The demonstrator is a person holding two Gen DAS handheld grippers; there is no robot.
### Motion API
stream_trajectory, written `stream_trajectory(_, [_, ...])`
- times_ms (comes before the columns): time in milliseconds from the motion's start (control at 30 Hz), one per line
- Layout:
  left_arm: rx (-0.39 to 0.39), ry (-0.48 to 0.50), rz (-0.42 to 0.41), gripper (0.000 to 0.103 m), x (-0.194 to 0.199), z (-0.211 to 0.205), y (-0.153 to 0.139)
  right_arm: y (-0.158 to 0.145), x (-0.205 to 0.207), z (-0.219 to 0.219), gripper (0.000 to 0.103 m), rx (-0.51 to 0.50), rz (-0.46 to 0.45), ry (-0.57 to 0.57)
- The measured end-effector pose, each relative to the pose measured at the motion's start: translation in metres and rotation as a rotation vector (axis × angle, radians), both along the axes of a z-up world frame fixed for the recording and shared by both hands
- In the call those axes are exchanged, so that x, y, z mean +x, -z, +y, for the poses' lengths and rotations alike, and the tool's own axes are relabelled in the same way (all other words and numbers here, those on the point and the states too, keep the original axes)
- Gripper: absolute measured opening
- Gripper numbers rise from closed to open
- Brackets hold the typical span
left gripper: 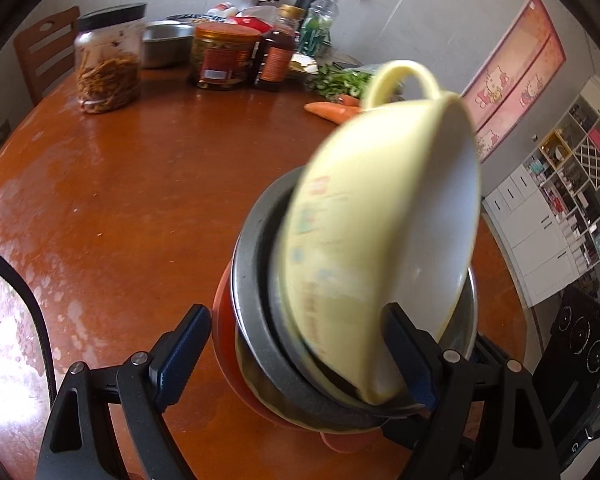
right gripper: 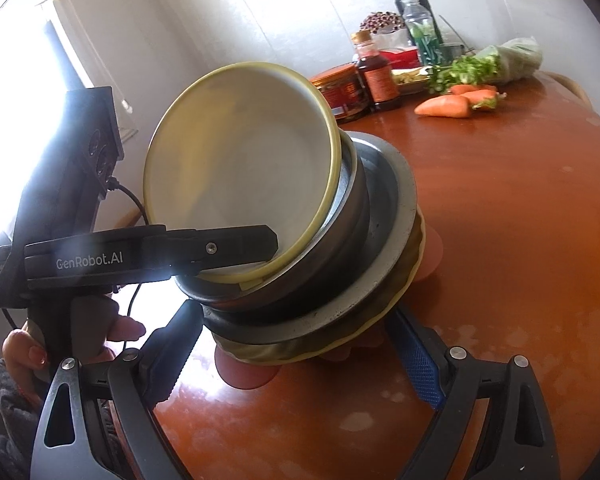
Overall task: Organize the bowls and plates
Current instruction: 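Open both tools off the steel basin rim and pull them back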
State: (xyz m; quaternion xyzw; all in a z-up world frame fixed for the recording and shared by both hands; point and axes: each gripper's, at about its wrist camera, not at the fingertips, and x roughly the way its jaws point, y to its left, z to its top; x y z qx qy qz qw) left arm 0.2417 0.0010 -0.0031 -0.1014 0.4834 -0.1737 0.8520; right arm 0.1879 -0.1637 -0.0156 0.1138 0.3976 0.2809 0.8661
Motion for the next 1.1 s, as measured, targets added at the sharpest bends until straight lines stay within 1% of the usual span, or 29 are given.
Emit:
stream_trajectory(67, [0.009, 0.016, -0.020, 0.086, -0.004, -0.007, -0.004, -0.001, -0.004, -0.004, 0.093, -0.001, -0.004, 0.005])
stream_trajectory(133, [0.039, 0.016, -0.039, 0.086, -0.007, -0.013, -0.009, -0.002, -0.006, -0.006, 0.093, 0.003, -0.006, 0.006])
stream_trajectory(267, [0.053, 0.005, -0.033, 0.086, -0.007, -0.013, -0.010, -0.005, -0.010, -0.008, 0.093, 0.003, -0.017, 0.011])
stream_trajectory(533, [0.089, -0.022, -0.054, 0.086, -0.014, -0.009, -0.013, -0.013, -0.018, -0.012, 0.093, 0.004, -0.036, 0.025])
stream_trajectory(733, [0.076, -0.058, -0.067, 0.086, -0.017, 0.003, -0.017, -0.017, -0.024, -0.013, 0.093, -0.002, -0.052, 0.035])
stream_trajectory(867, [0.068, -0.060, -0.081, 0.086, -0.026, 0.008, -0.022, -0.021, -0.027, -0.012, 0.093, -0.016, -0.070, 0.045])
stream_trajectory(933, [0.071, -0.075, -0.091, 0.086, -0.032, 0.011, -0.024, -0.023, -0.030, -0.011, 0.093, -0.028, -0.081, 0.051])
stream_trajectory(1000, [0.091, -0.111, -0.109, 0.086, -0.042, 0.016, -0.026, -0.026, -0.034, -0.011, 0.093, -0.040, -0.095, 0.058])
stream_trajectory(1100, [0.081, -0.141, -0.145, 0.086, -0.060, 0.021, -0.030, -0.030, -0.042, -0.011, 0.093, -0.066, -0.121, 0.071])
